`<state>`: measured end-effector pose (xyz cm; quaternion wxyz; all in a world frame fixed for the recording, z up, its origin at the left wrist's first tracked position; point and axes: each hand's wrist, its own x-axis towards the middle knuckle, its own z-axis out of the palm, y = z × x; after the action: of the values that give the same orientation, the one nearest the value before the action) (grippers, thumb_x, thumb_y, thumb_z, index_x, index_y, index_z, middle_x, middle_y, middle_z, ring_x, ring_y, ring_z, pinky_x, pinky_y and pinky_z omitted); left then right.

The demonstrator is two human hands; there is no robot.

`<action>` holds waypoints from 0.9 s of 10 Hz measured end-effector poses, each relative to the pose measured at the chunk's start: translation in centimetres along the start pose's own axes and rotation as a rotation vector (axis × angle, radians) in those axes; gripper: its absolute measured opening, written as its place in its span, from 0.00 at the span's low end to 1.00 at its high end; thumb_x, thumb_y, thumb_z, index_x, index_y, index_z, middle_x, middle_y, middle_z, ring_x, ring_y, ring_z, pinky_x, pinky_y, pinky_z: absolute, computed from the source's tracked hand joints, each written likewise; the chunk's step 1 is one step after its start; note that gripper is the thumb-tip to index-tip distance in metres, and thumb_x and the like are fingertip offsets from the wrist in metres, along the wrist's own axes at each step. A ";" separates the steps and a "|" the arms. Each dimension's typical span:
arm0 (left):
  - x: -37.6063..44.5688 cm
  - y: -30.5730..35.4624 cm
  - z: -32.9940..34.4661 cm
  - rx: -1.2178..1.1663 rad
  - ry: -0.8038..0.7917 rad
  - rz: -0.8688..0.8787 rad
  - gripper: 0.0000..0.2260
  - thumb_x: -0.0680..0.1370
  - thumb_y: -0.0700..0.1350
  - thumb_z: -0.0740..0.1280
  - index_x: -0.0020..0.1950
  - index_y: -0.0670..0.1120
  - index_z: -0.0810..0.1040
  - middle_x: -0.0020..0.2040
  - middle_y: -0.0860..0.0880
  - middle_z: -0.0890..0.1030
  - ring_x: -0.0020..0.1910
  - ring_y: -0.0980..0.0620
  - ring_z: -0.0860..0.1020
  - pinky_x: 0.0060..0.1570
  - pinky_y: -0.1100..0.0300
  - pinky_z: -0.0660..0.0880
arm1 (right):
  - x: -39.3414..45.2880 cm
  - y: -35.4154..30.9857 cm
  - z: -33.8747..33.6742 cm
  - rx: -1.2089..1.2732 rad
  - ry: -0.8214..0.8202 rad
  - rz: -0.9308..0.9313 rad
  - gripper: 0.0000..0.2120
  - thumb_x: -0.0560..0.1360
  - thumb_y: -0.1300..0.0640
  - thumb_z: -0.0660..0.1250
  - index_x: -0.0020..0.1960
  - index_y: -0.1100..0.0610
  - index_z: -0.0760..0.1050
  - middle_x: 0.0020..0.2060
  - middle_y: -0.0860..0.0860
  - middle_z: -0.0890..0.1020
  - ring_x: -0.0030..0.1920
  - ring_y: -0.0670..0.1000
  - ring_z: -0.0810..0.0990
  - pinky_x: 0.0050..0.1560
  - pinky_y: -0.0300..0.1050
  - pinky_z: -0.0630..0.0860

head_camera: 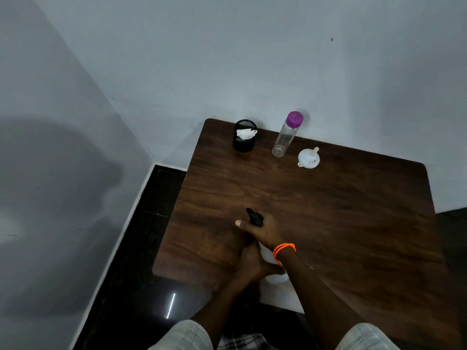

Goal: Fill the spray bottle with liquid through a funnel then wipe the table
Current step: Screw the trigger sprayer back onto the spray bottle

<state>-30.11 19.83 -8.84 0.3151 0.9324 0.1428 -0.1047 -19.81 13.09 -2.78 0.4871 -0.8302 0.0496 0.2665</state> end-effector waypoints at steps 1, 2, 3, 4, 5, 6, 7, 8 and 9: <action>-0.1 -0.9 0.6 0.208 -0.013 0.045 0.43 0.59 0.77 0.20 0.39 0.70 0.75 0.28 0.74 0.61 0.29 0.81 0.57 0.29 0.88 0.44 | -0.2 -0.2 0.0 0.007 -0.002 -0.013 0.17 0.66 0.41 0.81 0.42 0.53 0.80 0.37 0.47 0.84 0.39 0.45 0.83 0.42 0.44 0.80; 0.4 -0.5 1.0 0.164 0.024 0.002 0.44 0.58 0.77 0.20 0.41 0.70 0.75 0.30 0.76 0.68 0.31 0.82 0.60 0.30 0.89 0.45 | -0.4 -0.2 -0.1 0.001 0.059 -0.021 0.16 0.67 0.41 0.80 0.41 0.51 0.80 0.36 0.47 0.84 0.37 0.44 0.83 0.37 0.39 0.77; -0.2 0.1 0.9 0.301 0.052 -0.026 0.44 0.61 0.72 0.18 0.38 0.71 0.75 0.30 0.76 0.72 0.33 0.84 0.66 0.33 0.87 0.47 | -0.4 0.2 -0.2 0.055 0.070 -0.026 0.19 0.66 0.42 0.82 0.41 0.55 0.80 0.36 0.48 0.84 0.38 0.46 0.83 0.40 0.44 0.79; -0.3 1.0 3.8 -0.008 0.033 -0.041 0.38 0.82 0.64 0.34 0.44 0.52 0.83 0.33 0.56 0.84 0.33 0.63 0.83 0.50 0.74 0.65 | -0.6 0.6 -0.6 0.063 0.063 -0.030 0.22 0.64 0.37 0.81 0.40 0.54 0.79 0.35 0.50 0.83 0.37 0.48 0.83 0.40 0.49 0.80; 1.0 3.8 3.3 -0.143 0.217 -0.118 0.23 0.83 0.41 0.53 0.36 0.33 0.80 0.29 0.39 0.81 0.28 0.42 0.83 0.51 0.50 0.67 | -1.0 1.0 -1.0 0.068 0.129 -0.028 0.24 0.64 0.35 0.79 0.39 0.55 0.78 0.33 0.51 0.83 0.35 0.51 0.82 0.41 0.54 0.80; -0.6 4.7 -1.6 -0.233 -0.123 -0.254 0.20 0.73 0.53 0.66 0.47 0.36 0.83 0.38 0.44 0.85 0.36 0.46 0.85 0.45 0.56 0.79 | -1.7 1.4 -1.8 0.154 0.166 -0.021 0.21 0.64 0.39 0.81 0.40 0.55 0.78 0.34 0.50 0.83 0.37 0.51 0.83 0.42 0.53 0.80; -0.1 4.2 -3.3 -0.317 -0.553 -0.179 0.52 0.36 0.72 0.74 0.60 0.60 0.74 0.50 0.59 0.79 0.53 0.62 0.78 0.59 0.62 0.78 | -2.3 2.1 -2.8 0.187 0.168 -0.002 0.23 0.64 0.38 0.81 0.43 0.56 0.80 0.38 0.54 0.85 0.41 0.56 0.84 0.46 0.57 0.82; -0.3 5.2 -2.5 -0.330 -0.568 -0.039 0.45 0.41 0.71 0.79 0.55 0.64 0.71 0.50 0.61 0.78 0.52 0.65 0.76 0.58 0.65 0.77 | -2.8 3.2 -3.8 0.176 0.248 0.015 0.25 0.65 0.34 0.78 0.44 0.55 0.82 0.38 0.53 0.86 0.41 0.54 0.85 0.46 0.58 0.83; -0.7 6.3 -3.1 -0.303 -0.624 0.016 0.36 0.58 0.54 0.84 0.64 0.57 0.76 0.50 0.63 0.77 0.54 0.61 0.78 0.55 0.69 0.74 | -3.5 3.9 -5.2 0.191 0.284 0.045 0.27 0.64 0.31 0.78 0.45 0.54 0.82 0.39 0.51 0.86 0.41 0.51 0.85 0.46 0.55 0.83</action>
<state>-28.32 16.79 -2.68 0.4794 0.7992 0.0464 -0.3597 -22.12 6.13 -2.10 0.5457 -0.8081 0.1617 0.1515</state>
